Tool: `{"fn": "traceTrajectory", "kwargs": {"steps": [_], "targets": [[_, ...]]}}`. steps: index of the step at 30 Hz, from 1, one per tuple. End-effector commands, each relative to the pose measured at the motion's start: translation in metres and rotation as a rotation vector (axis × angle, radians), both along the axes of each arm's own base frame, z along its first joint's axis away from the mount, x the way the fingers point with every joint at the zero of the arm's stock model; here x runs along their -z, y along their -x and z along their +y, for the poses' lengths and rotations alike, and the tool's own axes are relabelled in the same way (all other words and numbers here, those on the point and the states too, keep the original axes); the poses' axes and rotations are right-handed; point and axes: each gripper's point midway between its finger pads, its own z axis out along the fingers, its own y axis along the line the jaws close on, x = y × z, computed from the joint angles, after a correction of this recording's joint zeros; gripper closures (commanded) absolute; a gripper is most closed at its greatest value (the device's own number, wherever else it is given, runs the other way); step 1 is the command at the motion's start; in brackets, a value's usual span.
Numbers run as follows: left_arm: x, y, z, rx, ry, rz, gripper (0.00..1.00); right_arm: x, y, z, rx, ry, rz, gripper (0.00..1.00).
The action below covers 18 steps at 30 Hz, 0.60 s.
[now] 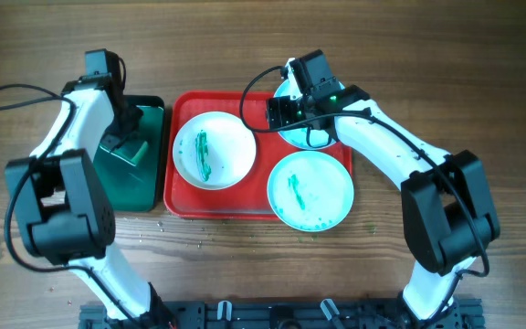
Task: Clean dirty plates on tray and stack at the side
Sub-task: 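Move left gripper to the sponge and right gripper to the left plate, then grasp the sponge with left gripper and the plate rim with right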
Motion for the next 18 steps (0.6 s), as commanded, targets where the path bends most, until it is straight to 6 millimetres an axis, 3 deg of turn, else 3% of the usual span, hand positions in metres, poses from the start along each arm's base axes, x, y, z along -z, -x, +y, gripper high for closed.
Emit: {"fn": "traceTrajectory", "kwargs": {"steps": [1,2,3,6,12,18], "targets": [[0.019,0.004,-0.013,0.063,0.066,0.04,0.87,0.001,-0.003,0.003,0.004,-0.009,0.004,0.13],[0.019,0.007,-0.013,0.062,0.068,0.051,0.84,0.001,-0.003,0.003,0.007,-0.01,0.005,0.13],[0.02,0.01,-0.013,0.061,0.07,0.066,0.72,0.001,-0.003,0.003,0.007,-0.011,0.003,0.12],[0.014,0.012,-0.008,0.048,0.071,0.072,0.63,0.0,-0.004,0.004,0.018,-0.018,0.004,0.12],[-0.027,0.003,-0.002,0.041,0.069,0.056,0.61,0.0,-0.004,0.004,0.018,-0.018,0.004,0.12],[-0.007,0.024,-0.006,-0.002,0.086,0.118,0.64,0.001,-0.004,0.004,0.018,-0.018,0.004,0.12]]}}
